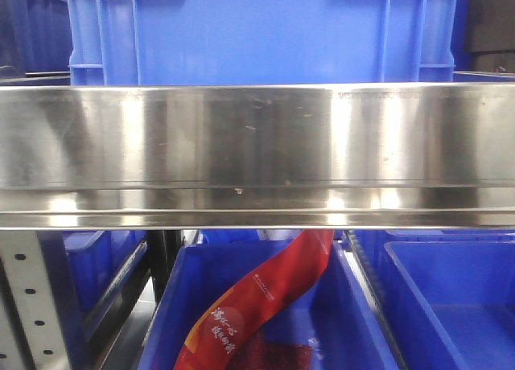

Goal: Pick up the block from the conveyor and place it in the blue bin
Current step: 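Approach shelf and hold both blocks above the blue bins, then open both grippers to drop the blocks into the blue bins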

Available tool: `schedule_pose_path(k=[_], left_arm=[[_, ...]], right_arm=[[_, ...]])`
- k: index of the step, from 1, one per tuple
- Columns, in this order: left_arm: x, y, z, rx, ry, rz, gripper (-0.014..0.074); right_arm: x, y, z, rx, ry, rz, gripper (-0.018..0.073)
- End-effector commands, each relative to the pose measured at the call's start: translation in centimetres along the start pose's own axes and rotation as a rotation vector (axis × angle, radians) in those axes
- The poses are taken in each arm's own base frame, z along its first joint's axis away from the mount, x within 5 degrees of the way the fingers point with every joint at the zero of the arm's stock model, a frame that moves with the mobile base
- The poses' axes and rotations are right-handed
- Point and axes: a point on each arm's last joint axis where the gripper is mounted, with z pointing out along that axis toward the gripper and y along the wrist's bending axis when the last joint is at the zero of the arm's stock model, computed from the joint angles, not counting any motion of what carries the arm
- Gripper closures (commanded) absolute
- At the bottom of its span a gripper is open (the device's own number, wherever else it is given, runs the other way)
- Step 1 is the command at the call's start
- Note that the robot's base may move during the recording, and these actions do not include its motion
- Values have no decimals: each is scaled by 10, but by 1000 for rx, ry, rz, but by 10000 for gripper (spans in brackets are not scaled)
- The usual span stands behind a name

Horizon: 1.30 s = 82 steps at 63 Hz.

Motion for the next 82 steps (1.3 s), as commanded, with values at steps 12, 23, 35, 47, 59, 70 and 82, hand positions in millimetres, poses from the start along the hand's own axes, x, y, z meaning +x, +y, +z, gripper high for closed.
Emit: schedule_pose_path(k=[12, 23, 35, 47, 59, 70, 82], left_arm=[[-32, -4, 47, 44, 30, -9, 707], [-41, -20, 93, 125, 83, -10, 707], [-35, -45, 135, 210, 140, -7, 707], [-24, -66, 171, 254, 161, -5, 707], [-9, -75, 197, 264, 200, -1, 707], [-1, -77, 202, 265, 226, 7, 671], [-1, -77, 203, 264, 227, 9, 366]], right_arm=[[-17, -1, 49, 5, 40, -5, 721], [-25, 7, 91, -45, 94, -1, 721], [-21, 32, 136, -149, 159, -3, 721], [-9, 54, 173, -207, 167, -5, 721], [-2, 63, 201, -217, 190, -7, 721], [4, 64, 208, -217, 214, -9, 720], [10, 65, 213, -217, 235, -11, 480]])
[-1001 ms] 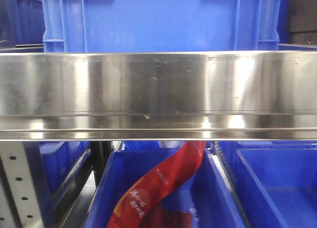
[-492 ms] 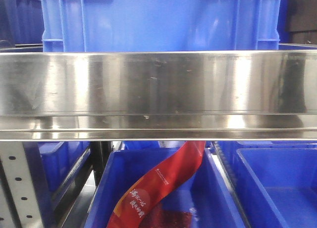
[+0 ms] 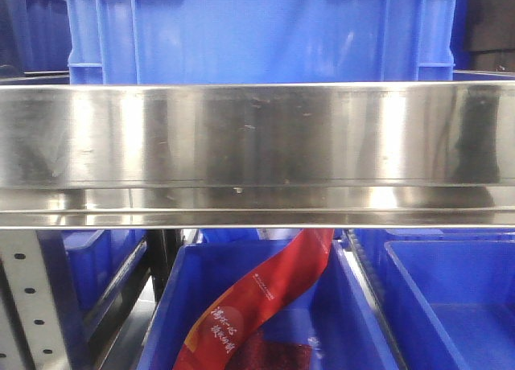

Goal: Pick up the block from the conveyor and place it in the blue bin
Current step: 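Open both grippers to drop the blocks into the blue bins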

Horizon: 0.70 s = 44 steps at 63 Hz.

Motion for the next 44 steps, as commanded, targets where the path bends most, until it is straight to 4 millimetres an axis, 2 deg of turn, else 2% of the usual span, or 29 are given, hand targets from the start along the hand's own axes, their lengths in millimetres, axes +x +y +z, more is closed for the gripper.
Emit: schedule_pose_path(k=[1, 6, 11, 15, 22, 30, 33, 36, 40, 44], left_arm=[[-6, -1, -2, 1, -34, 1, 343], [-5, -1, 0, 1, -29, 1, 221], [-4, -1, 1, 2, -22, 1, 175], [-3, -1, 2, 2, -18, 1, 172], [-3, -1, 2, 2, -18, 1, 172], [-3, -1, 2, 2, -18, 1, 177], [-4, -2, 1, 2, -21, 1, 190], [-4, -2, 1, 3, -20, 1, 219], [-5, -2, 0, 3, -22, 1, 321], [-4, -2, 0, 4, -16, 1, 495]], right_arm=[[-4, 0, 2, 2, -24, -6, 431], [-2, 0, 5, 2, -16, -5, 241], [-1, 0, 5, 2, -14, -5, 118], [-1, 0, 5, 2, -13, -5, 87], [-1, 0, 5, 2, -13, -5, 99], [-1, 0, 5, 2, -15, -5, 151], [-1, 0, 5, 2, -15, -5, 199], [-1, 0, 5, 2, -15, -5, 286], [-1, 0, 5, 2, -15, -5, 409], [-1, 0, 5, 2, -15, -5, 539]])
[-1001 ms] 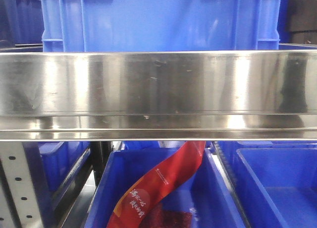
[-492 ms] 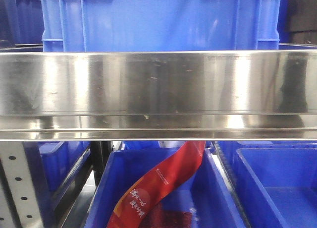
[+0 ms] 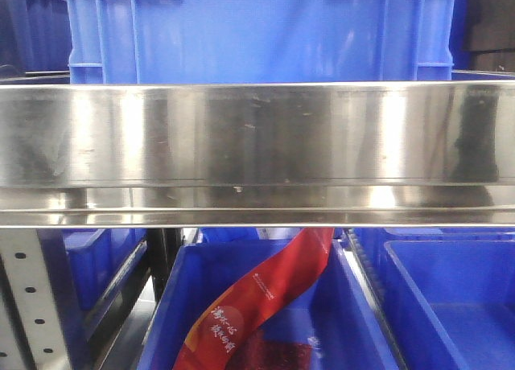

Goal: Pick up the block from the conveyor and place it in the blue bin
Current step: 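Open both grippers to drop the blocks into the blue bins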

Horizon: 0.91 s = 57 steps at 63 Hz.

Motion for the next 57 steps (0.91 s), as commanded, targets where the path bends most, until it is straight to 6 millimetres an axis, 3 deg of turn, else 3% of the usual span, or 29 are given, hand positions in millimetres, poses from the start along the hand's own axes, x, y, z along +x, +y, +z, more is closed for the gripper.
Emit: schedule_pose_path(k=[1, 5, 7, 16, 26, 33, 45, 57], left_arm=[[-7, -2, -4, 3, -28, 2, 550], [-7, -1, -4, -2, -27, 20, 703], [-7, -1, -4, -2, -26, 24, 706], [-12, 0, -17, -2, -30, 24, 707], [-28, 10, -50, -42, -102, 16, 707], [-25, 24, -75, -101, -123, 4, 707], [14, 41, -130, -226, -108, -21, 707], [63, 40, -179, -323, -111, -38, 707]], right_arm=[[-5, 0, -1, 2, -31, -6, 566], [-5, 0, -1, 2, -31, -6, 690], [-5, 0, -1, 2, -31, -6, 727], [-14, 0, -13, 3, -66, -6, 727], [-28, -8, -38, 31, -131, -2, 727], [-26, -20, -56, 77, -147, 4, 727], [5, -37, -92, 167, -124, 20, 727], [43, -40, -128, 219, -127, 28, 727]])
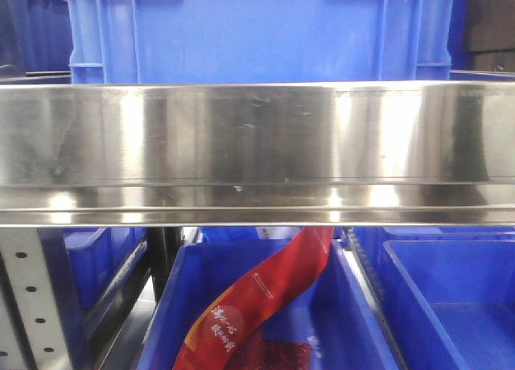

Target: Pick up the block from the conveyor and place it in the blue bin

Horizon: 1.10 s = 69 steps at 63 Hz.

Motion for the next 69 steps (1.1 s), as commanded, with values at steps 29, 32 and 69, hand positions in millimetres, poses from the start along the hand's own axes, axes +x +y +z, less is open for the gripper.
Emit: schedule_pose_path(k=[29, 32, 69], left_arm=[[65, 0, -77, -76, -116, -6, 707], [64, 0, -78, -77, -126, -8, 707], [64, 0, -78, -79, -133, -7, 707]], right_arm=[[56, -5, -86, 37, -205, -5, 727], [54, -5, -91, 36, -224, -6, 727], [52, -4, -97, 35, -251, -6, 727]])
